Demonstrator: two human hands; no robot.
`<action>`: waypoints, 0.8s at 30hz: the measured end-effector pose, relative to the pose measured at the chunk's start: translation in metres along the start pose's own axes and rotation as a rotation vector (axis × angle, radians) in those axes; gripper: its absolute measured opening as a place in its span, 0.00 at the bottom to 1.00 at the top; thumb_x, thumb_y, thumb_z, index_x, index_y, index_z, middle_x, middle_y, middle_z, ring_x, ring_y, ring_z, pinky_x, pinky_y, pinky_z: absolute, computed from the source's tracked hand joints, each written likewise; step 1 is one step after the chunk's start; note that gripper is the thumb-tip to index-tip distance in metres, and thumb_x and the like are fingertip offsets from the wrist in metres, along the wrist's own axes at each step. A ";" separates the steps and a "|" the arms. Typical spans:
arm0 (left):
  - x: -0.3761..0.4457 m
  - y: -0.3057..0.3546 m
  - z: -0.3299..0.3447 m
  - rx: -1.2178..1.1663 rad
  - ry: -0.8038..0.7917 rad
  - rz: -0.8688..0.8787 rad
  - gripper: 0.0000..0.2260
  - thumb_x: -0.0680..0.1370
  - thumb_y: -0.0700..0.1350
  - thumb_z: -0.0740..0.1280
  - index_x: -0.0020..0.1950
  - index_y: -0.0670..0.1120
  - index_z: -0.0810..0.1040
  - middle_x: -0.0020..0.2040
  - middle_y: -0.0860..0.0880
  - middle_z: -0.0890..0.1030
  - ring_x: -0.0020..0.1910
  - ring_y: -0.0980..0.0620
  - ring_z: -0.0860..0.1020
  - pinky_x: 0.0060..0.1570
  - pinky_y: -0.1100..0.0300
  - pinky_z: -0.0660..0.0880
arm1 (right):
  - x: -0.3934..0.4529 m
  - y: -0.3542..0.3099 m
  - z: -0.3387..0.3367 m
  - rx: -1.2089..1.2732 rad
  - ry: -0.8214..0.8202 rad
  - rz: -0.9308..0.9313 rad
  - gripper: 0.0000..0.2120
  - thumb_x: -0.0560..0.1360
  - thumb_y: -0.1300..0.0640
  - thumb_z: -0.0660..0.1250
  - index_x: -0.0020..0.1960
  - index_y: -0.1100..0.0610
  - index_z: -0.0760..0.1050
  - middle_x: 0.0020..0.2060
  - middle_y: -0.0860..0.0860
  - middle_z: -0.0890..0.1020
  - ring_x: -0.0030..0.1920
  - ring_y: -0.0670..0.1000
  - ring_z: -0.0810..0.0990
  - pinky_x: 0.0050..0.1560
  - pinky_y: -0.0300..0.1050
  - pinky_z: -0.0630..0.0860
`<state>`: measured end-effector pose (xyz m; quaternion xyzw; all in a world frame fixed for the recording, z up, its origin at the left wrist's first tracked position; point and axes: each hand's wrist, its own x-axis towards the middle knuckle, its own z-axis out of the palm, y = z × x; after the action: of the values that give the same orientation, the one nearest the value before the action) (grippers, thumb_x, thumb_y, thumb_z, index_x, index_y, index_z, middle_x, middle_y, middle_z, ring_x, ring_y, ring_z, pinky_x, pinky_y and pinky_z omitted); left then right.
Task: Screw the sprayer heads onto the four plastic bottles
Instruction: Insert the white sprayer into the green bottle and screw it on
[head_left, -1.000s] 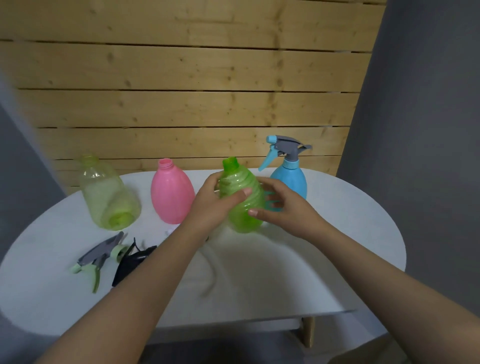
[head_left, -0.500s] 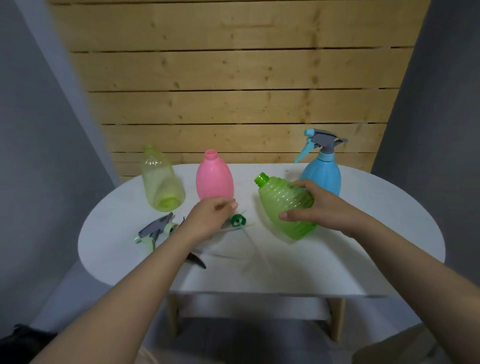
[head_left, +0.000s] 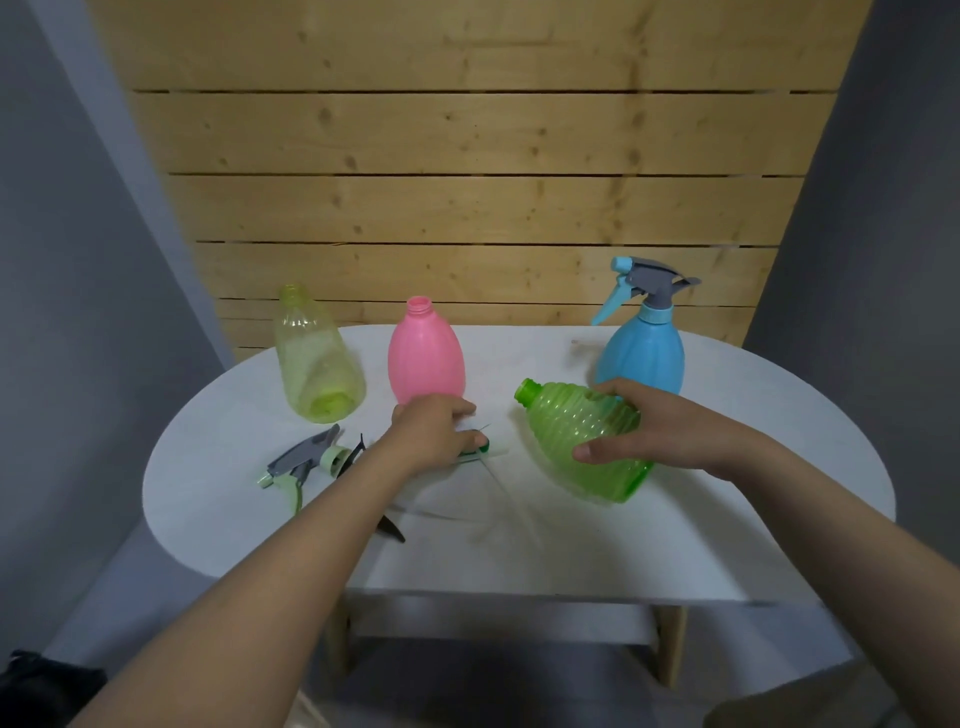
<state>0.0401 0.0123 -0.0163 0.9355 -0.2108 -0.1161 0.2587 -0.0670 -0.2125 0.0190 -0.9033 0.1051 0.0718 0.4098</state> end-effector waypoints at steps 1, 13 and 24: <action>0.002 -0.001 -0.001 -0.001 -0.030 -0.006 0.24 0.73 0.52 0.69 0.68 0.48 0.71 0.71 0.47 0.71 0.70 0.45 0.66 0.68 0.54 0.62 | 0.000 0.002 -0.001 0.001 -0.002 0.003 0.37 0.60 0.42 0.77 0.65 0.46 0.67 0.56 0.45 0.73 0.54 0.46 0.74 0.45 0.37 0.71; 0.009 -0.003 0.002 0.184 -0.059 0.144 0.26 0.73 0.54 0.68 0.68 0.47 0.70 0.66 0.44 0.74 0.66 0.44 0.68 0.58 0.55 0.66 | -0.005 0.008 -0.007 -0.042 -0.019 0.019 0.39 0.60 0.41 0.76 0.68 0.46 0.65 0.59 0.47 0.73 0.56 0.48 0.73 0.45 0.37 0.70; -0.012 -0.003 -0.010 0.035 0.251 0.317 0.27 0.74 0.54 0.67 0.71 0.48 0.65 0.63 0.47 0.70 0.53 0.49 0.73 0.48 0.60 0.68 | -0.018 0.005 -0.016 -0.009 0.008 -0.003 0.34 0.62 0.45 0.77 0.65 0.45 0.68 0.58 0.48 0.75 0.55 0.48 0.75 0.50 0.40 0.72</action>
<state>0.0334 0.0247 -0.0088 0.9021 -0.3234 0.0474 0.2817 -0.0854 -0.2255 0.0294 -0.9054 0.1053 0.0680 0.4056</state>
